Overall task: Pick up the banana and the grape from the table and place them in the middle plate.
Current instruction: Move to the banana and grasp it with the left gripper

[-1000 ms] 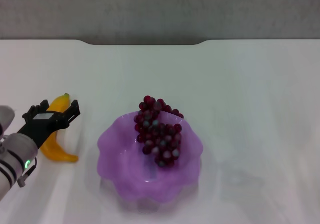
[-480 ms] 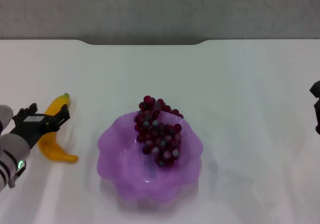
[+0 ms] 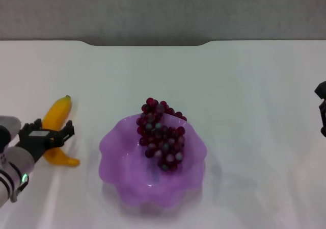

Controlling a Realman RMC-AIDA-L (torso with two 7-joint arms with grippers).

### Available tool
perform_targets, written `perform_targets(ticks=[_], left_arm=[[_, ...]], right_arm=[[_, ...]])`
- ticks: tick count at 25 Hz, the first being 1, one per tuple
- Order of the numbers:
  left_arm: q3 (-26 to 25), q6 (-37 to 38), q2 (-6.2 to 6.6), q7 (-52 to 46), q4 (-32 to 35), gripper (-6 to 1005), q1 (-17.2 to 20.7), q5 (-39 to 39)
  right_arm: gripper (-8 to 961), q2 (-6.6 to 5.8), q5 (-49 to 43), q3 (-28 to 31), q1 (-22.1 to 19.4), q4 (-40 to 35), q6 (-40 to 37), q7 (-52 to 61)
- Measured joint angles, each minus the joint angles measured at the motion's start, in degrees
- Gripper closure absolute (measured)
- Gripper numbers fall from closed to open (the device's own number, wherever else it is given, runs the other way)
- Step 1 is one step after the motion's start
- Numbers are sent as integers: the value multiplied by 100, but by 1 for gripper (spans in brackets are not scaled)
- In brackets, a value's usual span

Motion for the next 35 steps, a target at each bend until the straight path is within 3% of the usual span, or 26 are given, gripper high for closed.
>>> perform_targets(ticks=[35], left_arm=[[53,-37,-3,-38,210,201,-51,-42]], right_arm=[[952,0,19,-79,69,41,-116,9]])
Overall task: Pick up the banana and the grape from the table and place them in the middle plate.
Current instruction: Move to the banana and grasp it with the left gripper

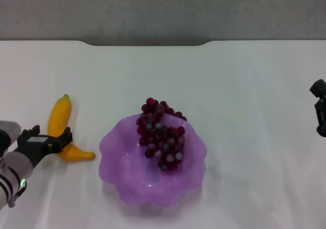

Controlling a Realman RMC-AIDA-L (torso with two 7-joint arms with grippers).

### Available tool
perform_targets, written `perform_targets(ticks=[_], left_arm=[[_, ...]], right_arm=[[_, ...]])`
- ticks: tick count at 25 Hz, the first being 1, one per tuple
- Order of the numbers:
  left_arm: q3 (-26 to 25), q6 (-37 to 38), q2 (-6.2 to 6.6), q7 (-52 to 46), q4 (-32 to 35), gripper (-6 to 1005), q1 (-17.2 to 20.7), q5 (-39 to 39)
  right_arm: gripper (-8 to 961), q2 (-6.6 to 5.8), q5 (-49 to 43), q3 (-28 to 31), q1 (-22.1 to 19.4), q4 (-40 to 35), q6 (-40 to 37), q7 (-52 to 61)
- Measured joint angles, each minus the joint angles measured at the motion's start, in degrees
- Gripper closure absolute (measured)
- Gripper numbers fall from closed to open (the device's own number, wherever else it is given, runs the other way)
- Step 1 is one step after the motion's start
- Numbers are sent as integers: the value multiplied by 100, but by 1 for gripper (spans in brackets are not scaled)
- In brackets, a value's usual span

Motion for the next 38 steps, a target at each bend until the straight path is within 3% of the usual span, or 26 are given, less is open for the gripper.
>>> perform_targets(ticks=[27,33,35,38], left_arm=[[300,-6,1,-11,101,236,-51,2],[301,-5,1,-10,106,406,-51,0],[301,-5,1,-10,106,508,-51,0],[301,-4,1,-10,106,508,-50,0]], right_arm=[[952,0,0,11,124,139,19,0],[952,0,0,10,126,149,16,0],[952,0,0,9,126,152,16,0],[952,0,0,9,126,152,19,0]])
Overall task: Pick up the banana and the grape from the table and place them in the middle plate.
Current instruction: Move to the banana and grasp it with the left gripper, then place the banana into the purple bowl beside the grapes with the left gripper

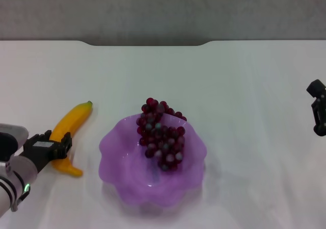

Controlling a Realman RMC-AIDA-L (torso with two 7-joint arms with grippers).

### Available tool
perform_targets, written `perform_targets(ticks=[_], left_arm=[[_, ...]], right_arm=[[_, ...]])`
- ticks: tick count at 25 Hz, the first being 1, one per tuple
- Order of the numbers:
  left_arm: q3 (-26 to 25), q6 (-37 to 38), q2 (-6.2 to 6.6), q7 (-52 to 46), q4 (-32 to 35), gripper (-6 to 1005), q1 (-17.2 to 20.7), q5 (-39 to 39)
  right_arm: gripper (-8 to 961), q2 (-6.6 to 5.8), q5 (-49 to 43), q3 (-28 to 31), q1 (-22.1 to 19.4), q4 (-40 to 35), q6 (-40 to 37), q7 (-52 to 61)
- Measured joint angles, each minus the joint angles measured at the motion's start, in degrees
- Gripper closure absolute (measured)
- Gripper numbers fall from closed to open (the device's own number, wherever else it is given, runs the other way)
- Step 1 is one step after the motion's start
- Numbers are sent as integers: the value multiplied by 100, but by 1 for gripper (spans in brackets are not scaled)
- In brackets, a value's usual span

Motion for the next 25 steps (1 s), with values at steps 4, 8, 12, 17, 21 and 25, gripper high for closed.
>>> perform_targets(ticks=[4,8,12,17,21,25], left_arm=[[-2,-3,0,2,-6,508,9,0],[-63,-2,1,-7,-76,508,23,-115],[-73,53,37,-9,-266,508,48,-439],[-96,336,67,-9,-576,508,138,-495],[-76,882,83,-43,-930,508,360,-453],[-14,1079,142,-61,-1845,508,856,-49]], right_arm=[[952,0,0,0,0,0,4,0],[952,0,0,0,0,26,6,0],[952,0,0,16,2,75,7,0],[951,0,0,39,-3,172,-20,0],[951,-5,9,66,8,247,-32,0],[951,-12,16,150,17,363,-15,0]])
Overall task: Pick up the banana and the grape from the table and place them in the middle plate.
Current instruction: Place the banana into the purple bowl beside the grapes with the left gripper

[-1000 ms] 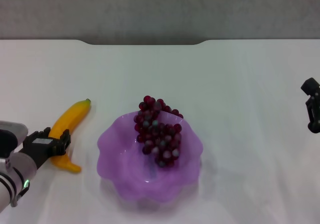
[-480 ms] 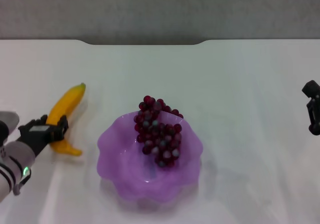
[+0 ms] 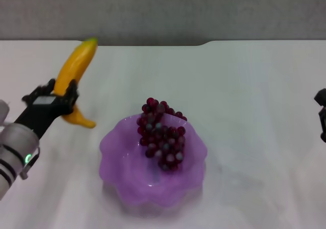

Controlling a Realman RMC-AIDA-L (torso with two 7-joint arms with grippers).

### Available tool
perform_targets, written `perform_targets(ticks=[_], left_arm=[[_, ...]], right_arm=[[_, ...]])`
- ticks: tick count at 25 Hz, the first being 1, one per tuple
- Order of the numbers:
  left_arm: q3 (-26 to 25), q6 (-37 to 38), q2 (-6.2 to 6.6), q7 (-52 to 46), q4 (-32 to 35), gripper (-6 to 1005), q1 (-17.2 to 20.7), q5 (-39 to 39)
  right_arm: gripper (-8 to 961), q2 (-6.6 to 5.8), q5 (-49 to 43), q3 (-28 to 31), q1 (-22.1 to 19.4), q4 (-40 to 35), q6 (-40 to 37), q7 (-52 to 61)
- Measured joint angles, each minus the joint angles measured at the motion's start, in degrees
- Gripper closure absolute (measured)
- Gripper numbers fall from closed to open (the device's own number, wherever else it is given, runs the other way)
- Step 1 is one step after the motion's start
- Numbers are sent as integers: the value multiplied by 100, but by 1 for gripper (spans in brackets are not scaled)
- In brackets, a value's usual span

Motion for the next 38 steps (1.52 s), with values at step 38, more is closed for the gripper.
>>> perform_targets(ticks=[38], left_arm=[[2040,-653,-58,2263,-1750,509,1090,726]], right_arm=[[951,-14,2,192,101,302,-28,-53]])
